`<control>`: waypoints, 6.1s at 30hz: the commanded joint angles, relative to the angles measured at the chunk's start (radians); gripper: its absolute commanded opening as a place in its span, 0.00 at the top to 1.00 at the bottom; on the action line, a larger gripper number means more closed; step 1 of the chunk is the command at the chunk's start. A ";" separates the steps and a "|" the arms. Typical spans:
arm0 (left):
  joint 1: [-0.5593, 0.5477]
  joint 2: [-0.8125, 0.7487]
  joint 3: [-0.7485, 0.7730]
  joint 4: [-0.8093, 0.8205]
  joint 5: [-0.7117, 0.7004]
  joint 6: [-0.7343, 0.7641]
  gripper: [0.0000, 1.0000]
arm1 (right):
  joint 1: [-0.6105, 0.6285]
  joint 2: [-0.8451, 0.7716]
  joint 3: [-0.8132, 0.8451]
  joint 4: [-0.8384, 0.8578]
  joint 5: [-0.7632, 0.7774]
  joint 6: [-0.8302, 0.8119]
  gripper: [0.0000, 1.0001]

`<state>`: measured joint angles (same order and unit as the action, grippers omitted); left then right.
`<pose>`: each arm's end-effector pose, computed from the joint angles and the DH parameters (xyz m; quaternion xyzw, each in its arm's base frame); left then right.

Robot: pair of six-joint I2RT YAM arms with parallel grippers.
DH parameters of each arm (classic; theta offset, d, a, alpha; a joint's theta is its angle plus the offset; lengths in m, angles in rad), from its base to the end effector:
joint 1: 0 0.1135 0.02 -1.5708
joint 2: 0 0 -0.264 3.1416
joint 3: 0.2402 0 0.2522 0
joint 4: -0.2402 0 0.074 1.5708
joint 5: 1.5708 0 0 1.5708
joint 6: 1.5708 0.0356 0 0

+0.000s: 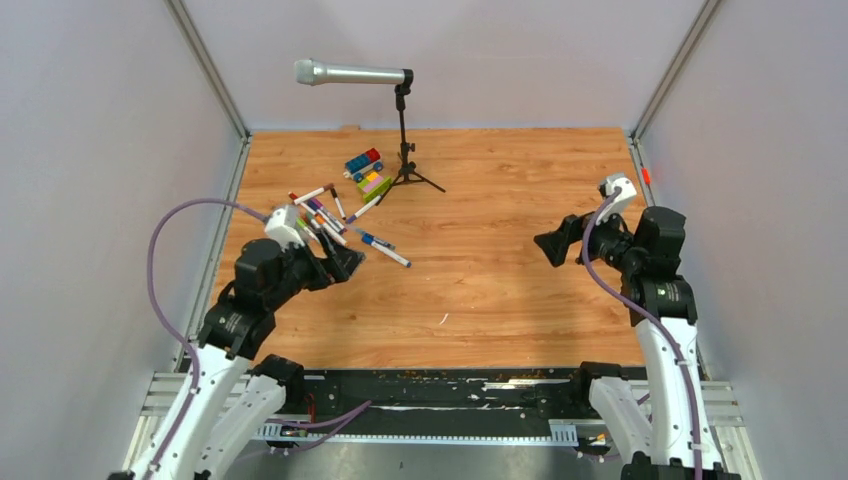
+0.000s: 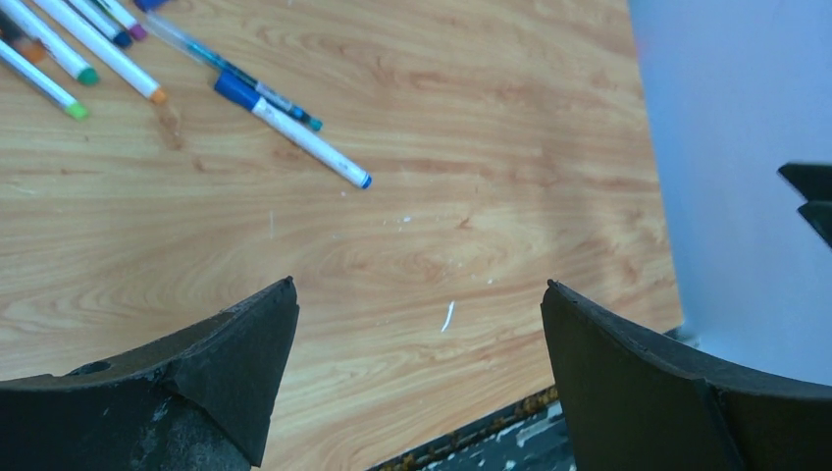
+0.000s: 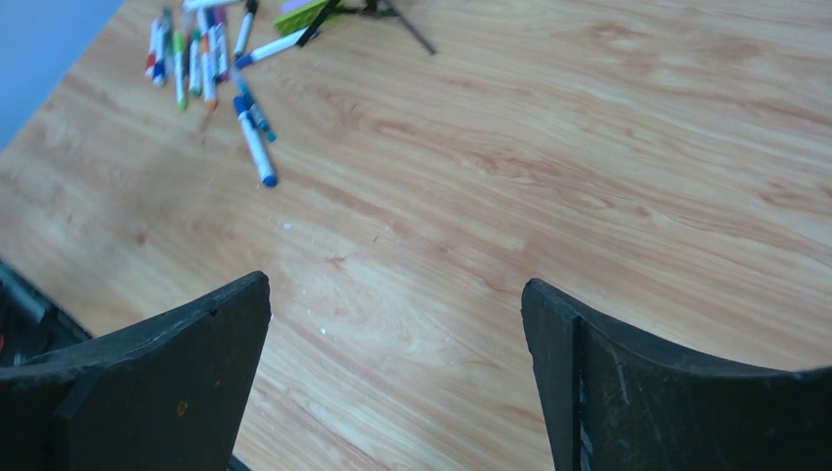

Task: Open the pen caps
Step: Pick up the pen from the center of the board.

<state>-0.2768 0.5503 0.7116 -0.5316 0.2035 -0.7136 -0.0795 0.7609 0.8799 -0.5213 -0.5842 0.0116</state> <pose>0.1217 -0.0421 0.3107 -0.1219 0.8139 -0.3408 0.4546 0.1614 0.0068 0.3436 -0.1223 0.8052 0.2221 0.5361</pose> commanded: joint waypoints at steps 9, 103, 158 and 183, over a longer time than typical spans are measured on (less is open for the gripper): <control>-0.529 0.224 0.057 0.057 -0.716 -0.144 0.00 | 0.006 0.046 -0.105 -0.005 -0.415 -0.388 0.00; -0.372 1.238 0.361 -0.048 -0.653 -0.579 0.71 | 0.075 0.103 -0.099 -0.078 -0.145 -0.501 0.00; -0.894 0.815 -0.246 1.836 -0.440 0.112 1.00 | 0.223 0.261 -0.159 0.577 -0.845 0.281 0.01; -0.949 0.925 -0.186 1.896 -0.465 0.093 1.00 | 0.288 0.317 -0.102 0.665 -0.766 0.427 0.16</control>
<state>-1.2057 1.4761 0.4973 1.3087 -0.2310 -0.6449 0.2054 1.1011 0.7345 0.0784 -1.3605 0.3794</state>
